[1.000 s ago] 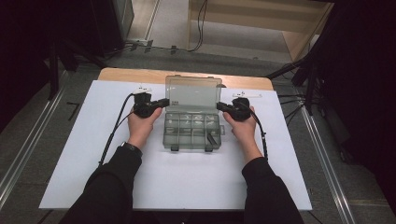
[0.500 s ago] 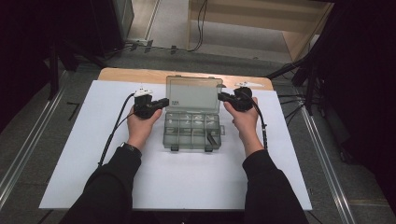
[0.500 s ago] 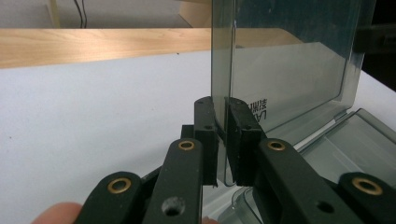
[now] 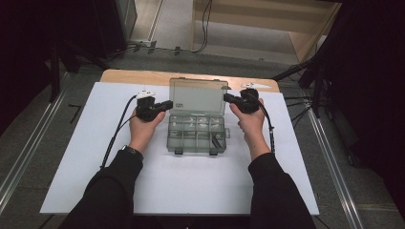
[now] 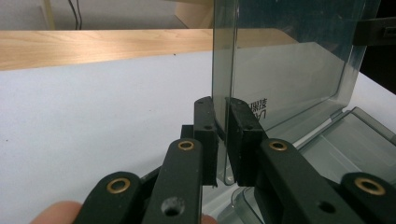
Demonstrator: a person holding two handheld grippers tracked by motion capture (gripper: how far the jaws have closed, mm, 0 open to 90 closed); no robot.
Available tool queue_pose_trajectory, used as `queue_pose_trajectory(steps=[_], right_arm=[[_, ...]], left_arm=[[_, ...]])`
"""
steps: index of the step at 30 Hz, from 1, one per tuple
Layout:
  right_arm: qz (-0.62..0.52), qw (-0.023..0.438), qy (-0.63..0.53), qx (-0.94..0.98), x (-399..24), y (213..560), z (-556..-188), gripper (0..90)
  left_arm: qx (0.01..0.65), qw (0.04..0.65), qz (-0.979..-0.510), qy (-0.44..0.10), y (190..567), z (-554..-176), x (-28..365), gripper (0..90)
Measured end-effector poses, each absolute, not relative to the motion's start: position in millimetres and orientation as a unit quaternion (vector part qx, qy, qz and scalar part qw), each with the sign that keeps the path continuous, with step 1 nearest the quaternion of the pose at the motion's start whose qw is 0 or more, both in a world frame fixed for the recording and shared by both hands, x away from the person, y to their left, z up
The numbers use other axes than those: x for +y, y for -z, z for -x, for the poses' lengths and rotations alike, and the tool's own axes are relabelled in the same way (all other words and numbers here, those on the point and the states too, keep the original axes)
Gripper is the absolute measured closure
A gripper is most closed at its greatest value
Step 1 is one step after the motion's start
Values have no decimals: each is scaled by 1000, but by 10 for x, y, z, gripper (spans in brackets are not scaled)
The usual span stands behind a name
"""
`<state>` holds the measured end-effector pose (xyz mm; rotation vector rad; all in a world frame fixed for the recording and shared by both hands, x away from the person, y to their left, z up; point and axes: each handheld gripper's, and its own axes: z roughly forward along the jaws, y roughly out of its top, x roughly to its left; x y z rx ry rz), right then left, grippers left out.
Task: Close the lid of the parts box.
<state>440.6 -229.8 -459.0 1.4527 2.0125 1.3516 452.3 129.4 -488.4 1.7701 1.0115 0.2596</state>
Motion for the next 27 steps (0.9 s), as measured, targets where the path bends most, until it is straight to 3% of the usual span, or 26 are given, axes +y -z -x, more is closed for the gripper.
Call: queue_pose_trajectory(steps=[4, 10, 18, 27], right_arm=[[-503, 163, -476, 703, -2292, 4594, -4382, 823], [-495, 177, -481, 702, -2290, 4603, -4336, 823], [-485, 190, -488, 700, -2292, 4622, -4273, 823], [-465, 209, -498, 702, -2302, 4651, -4207, 823]], left_arm=[[423, 530, -730, -88, 4831, -4524, 1351, 751], [413, 553, -721, -59, 4723, -4530, 1454, 754], [420, 544, -724, -53, 4681, -4567, 1490, 887], [440, 525, -727, -50, 4685, -4694, 1451, 892]])
